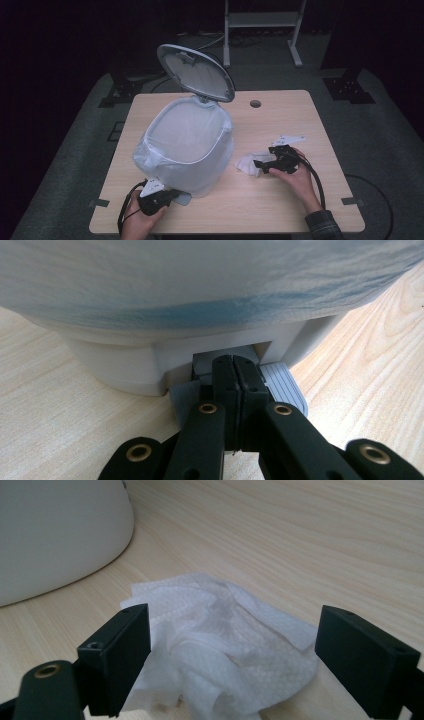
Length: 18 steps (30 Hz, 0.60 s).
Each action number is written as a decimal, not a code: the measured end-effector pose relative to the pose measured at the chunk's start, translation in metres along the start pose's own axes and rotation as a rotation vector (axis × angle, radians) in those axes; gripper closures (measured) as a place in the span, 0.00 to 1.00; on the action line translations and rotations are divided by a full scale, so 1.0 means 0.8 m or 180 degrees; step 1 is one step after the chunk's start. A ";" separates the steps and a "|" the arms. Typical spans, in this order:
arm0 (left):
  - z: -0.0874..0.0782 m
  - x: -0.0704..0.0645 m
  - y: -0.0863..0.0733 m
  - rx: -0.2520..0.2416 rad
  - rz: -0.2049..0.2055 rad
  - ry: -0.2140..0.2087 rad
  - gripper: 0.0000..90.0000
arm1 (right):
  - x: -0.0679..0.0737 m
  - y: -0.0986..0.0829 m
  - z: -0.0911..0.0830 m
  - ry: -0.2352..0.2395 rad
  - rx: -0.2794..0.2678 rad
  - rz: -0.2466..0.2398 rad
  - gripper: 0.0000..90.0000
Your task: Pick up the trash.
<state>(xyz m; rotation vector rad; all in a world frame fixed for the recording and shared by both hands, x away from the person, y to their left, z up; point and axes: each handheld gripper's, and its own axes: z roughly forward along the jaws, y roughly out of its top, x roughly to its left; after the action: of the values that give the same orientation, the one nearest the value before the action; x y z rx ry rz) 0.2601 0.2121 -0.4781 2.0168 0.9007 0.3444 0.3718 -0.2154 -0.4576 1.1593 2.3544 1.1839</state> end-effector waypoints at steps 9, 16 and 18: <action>0.000 0.000 0.000 0.0001 0.0010 0.0013 0.99 | -0.002 -0.004 0.019 0.0014 0.0111 -0.0038 0.15; 0.000 0.000 0.000 0.0007 0.0019 0.0018 0.99 | 0.000 -0.007 0.032 -0.0007 0.0202 -0.0117 0.18; 0.000 0.000 0.000 0.0006 0.0007 0.0005 0.99 | 0.002 -0.008 0.036 -0.0023 0.0228 -0.0175 0.20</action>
<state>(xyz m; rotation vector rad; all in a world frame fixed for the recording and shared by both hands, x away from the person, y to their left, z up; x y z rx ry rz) 0.2602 0.2119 -0.4779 2.0197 0.9001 0.3467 0.3829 -0.2008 -0.4808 1.1114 2.4254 1.0839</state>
